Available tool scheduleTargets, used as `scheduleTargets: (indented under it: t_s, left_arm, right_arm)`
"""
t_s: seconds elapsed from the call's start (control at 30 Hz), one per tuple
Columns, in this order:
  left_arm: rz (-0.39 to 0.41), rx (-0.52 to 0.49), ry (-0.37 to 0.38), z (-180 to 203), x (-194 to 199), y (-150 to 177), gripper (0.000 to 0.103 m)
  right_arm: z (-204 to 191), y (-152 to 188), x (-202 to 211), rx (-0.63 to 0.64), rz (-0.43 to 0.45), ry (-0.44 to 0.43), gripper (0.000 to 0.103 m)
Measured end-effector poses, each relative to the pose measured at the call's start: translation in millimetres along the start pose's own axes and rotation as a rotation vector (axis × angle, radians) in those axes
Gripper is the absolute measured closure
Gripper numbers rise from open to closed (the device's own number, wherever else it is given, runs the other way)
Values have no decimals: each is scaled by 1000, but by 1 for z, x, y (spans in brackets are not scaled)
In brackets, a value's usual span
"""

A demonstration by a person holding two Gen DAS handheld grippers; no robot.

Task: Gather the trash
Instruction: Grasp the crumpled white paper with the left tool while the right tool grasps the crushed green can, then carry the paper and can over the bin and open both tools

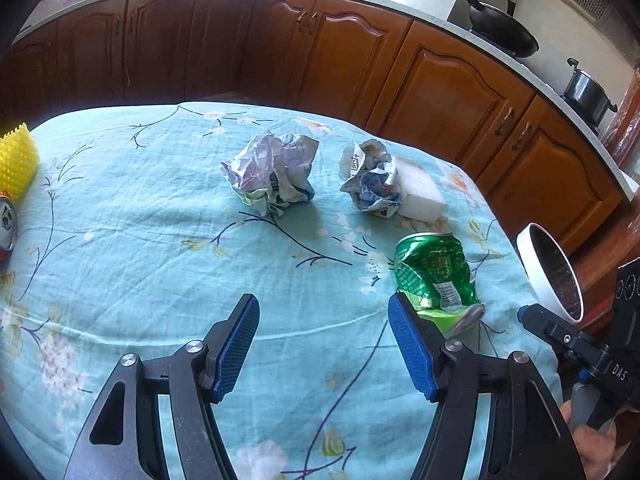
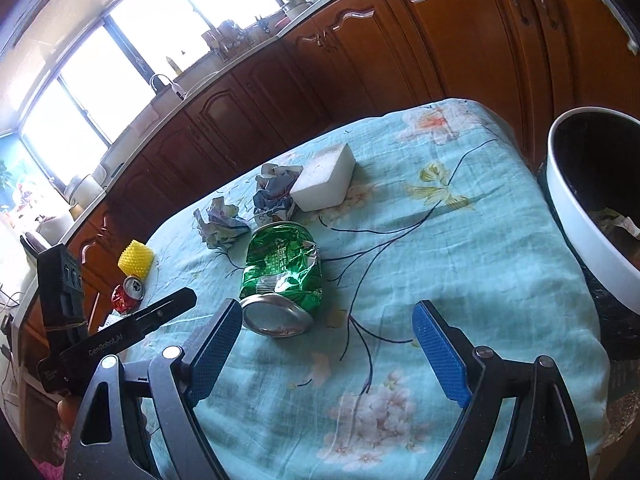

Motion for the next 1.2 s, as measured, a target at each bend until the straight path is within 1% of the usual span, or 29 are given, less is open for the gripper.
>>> scheduleTargets:
  t_s: [0.1, 0.3, 0.33, 0.4, 0.47, 0.6, 0.63, 0.67, 0.7, 0.73, 0.77, 0.8, 0.83, 0.87, 0.9, 0.93, 1.0, 1.1, 1.2]
  left_arm:
    - [3, -21, -33, -8, -7, -12, 33]
    - [19, -66, -87, -24, -30, -49, 26]
    - [21, -69, -91, -26, -34, -56, 25]
    - [24, -76, -70, -29, -45, -67, 24]
    - [9, -77, -65, -32, -57, -74, 23]
    - [-16, -89, -87, -42, -82, -79, 23]
    - [-17, -92, -90, -42, -86, -79, 25]
    - [-20, -95, -96, -42, -90, -78, 27]
    - [-25, -99, -102, -41, -93, -77, 31]
    - [-31, -104, -99, -41, -96, -74, 46]
    - [-38, -106, -87, -40, -99, -71, 55]
    - [-38, -107, -83, -38, -99, -69, 58]
    - [-31, -114, -87, -37, -98, -68, 64]
    - [-29, -121, -89, -35, -96, -67, 69]
    - [-26, -124, -85, -33, -93, -65, 71]
    - [-21, -122, -76, -31, -89, -62, 75]
    - [-15, -113, -51, -26, -82, -57, 77]
    - [-7, -107, -16, -12, -69, -46, 79]
    - [-6, -110, 33, 5, -54, -32, 79]
  right_arm:
    - [-3, -4, -10, 4, -22, -10, 14]
    - [-2, -18, -32, 12, -57, -16, 14]
    - [-2, -20, -36, 15, -65, -15, 14]
    - [-3, -21, -44, 18, -82, -18, 14]
    - [-3, -21, -53, 25, -101, -16, 14]
    - [-9, -18, -60, 46, -117, -26, 15]
    - [-11, -17, -61, 53, -122, -28, 15]
    - [-12, -16, -61, 59, -125, -28, 18]
    - [-14, -14, -61, 63, -129, -27, 25]
    - [-15, -12, -62, 68, -137, -28, 31]
    - [-16, -9, -62, 69, -149, -29, 48]
    - [-18, -7, -63, 65, -159, -40, 62]
    - [-20, -5, -61, 54, -162, -64, 66]
    - [-22, -4, -58, 44, -162, -79, 76]
    - [-23, -6, -56, 43, -155, -78, 80]
    - [-24, -6, -51, 46, -142, -77, 83]
    - [-26, -7, -41, 61, -117, -68, 88]
    - [-26, -7, -24, 102, -72, -41, 89]
    - [-24, -7, -7, 107, -35, -36, 90]
Point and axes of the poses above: each gripper's, at about its wrist camera, not at the fingertips, and x roughly against the way its jaws point, z to its right, y to its underside, the point moved 10 cm from there along -x, roughly the way its jaws point, and after that the axes turned 8 degrees about -x, right-handed, at the moved point
